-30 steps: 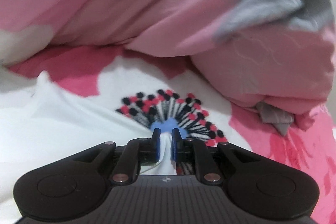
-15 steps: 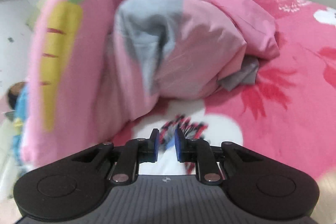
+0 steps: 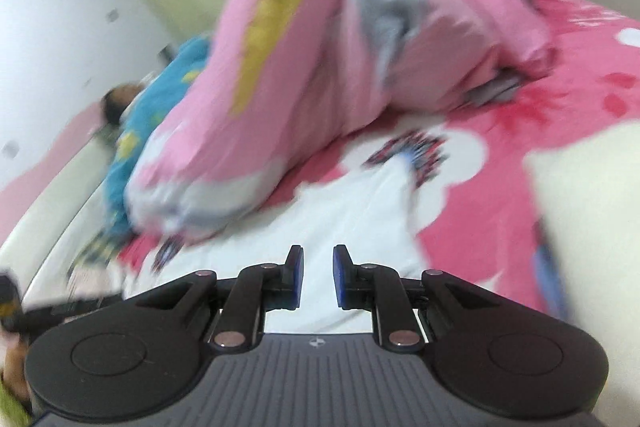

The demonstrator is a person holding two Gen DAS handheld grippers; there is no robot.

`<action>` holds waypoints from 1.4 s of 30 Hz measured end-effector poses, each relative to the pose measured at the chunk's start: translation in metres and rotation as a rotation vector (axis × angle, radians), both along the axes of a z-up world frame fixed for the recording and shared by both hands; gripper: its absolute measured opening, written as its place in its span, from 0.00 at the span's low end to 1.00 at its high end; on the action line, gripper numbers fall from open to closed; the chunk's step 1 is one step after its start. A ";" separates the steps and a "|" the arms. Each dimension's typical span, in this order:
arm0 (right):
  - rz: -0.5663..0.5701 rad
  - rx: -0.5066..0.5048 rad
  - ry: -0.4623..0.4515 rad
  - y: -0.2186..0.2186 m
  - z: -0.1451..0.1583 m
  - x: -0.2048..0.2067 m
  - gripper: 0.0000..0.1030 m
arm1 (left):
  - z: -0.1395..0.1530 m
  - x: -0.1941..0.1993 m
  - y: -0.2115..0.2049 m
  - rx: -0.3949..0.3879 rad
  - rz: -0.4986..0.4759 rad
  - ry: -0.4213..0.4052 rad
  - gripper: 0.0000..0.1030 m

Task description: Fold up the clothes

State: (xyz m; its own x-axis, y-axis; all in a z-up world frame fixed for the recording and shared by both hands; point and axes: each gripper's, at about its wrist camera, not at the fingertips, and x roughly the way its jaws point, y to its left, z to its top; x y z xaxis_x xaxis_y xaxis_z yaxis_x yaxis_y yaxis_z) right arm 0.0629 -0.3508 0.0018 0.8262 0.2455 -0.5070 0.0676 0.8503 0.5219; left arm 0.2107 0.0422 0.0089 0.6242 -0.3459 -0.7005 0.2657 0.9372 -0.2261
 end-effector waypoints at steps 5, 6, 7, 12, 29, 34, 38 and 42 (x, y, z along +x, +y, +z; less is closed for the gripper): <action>0.131 -0.077 0.006 0.063 -0.018 0.001 0.18 | -0.040 0.014 0.001 -0.073 0.000 0.119 0.45; 0.150 -0.080 0.011 0.074 -0.022 0.002 0.18 | -0.047 0.020 -0.002 -0.076 0.009 0.134 0.45; 0.164 -0.084 0.014 0.083 -0.026 0.002 0.18 | -0.055 0.026 -0.004 -0.079 0.018 0.149 0.45; 0.202 -0.166 0.037 0.118 -0.044 0.002 0.19 | -0.083 0.048 -0.007 -0.095 0.083 0.171 0.43; 0.103 -0.157 0.131 0.093 -0.098 0.002 0.18 | -0.045 0.033 -0.005 0.069 0.192 -0.101 0.04; 0.101 -0.143 0.127 0.091 -0.100 0.001 0.18 | -0.077 0.047 -0.004 0.162 0.197 0.003 0.21; 0.093 -0.246 0.106 0.095 -0.089 0.000 0.18 | -0.061 0.029 0.006 0.167 0.251 -0.085 0.35; 0.025 -0.476 0.045 0.091 -0.071 0.004 0.18 | -0.046 0.008 0.002 0.176 0.212 -0.153 0.35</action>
